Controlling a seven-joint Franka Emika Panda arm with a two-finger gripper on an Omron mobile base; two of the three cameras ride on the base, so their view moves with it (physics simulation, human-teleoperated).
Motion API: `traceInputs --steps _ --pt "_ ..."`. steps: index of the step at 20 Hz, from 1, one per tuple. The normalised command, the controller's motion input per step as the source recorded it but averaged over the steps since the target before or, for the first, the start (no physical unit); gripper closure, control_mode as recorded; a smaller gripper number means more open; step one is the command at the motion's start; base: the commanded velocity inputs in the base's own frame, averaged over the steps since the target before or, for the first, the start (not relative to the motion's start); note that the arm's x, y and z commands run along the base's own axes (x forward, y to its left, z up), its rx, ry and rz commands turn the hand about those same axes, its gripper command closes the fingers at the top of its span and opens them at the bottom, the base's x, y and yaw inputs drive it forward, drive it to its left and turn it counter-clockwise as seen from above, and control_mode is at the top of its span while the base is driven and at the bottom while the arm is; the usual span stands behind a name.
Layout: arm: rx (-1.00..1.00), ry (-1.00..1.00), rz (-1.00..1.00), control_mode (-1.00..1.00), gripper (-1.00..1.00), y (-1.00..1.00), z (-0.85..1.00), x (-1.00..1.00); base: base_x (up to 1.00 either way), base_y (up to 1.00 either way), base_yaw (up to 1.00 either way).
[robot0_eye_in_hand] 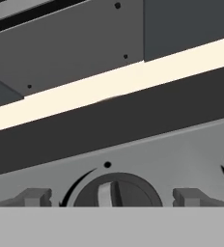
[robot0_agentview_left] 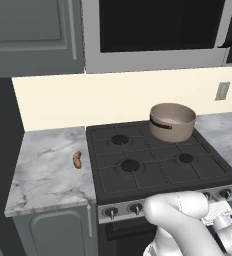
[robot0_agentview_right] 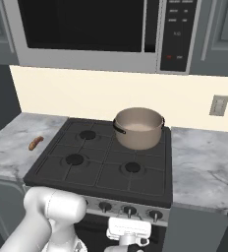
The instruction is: Turn on the burner for the pot on the stove. Wait thirty seconds for the pot to heat up. Then add the potato to the pot.
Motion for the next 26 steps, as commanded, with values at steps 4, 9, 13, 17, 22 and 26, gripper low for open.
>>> traceInputs --steps 4,9,13,17,22,26 --pt "0.00 0.00 0.00 -1.00 1.00 0.00 0.00 0.08 0.00 0.00 0.00" --pt "0.00 0.00 0.00 -1.00 1.00 0.00 0.00 0.00 0.00 0.00 0.00" --pt "0.00 0.00 0.00 -1.00 1.00 0.00 0.00 0.00 0.00 0.00 0.00" --pt "-0.02 -0.09 0.06 -1.00 1.00 0.01 -0.05 -0.30 0.00 0.00 0.00" --pt "-0.10 -0.24 0.30 -1.00 1.00 0.01 -0.17 -0.40 0.00 0.00 0.00" --pt "-0.14 -0.26 0.43 -1.00 1.00 0.00 -0.28 -0.19 0.00 0.00 0.00"
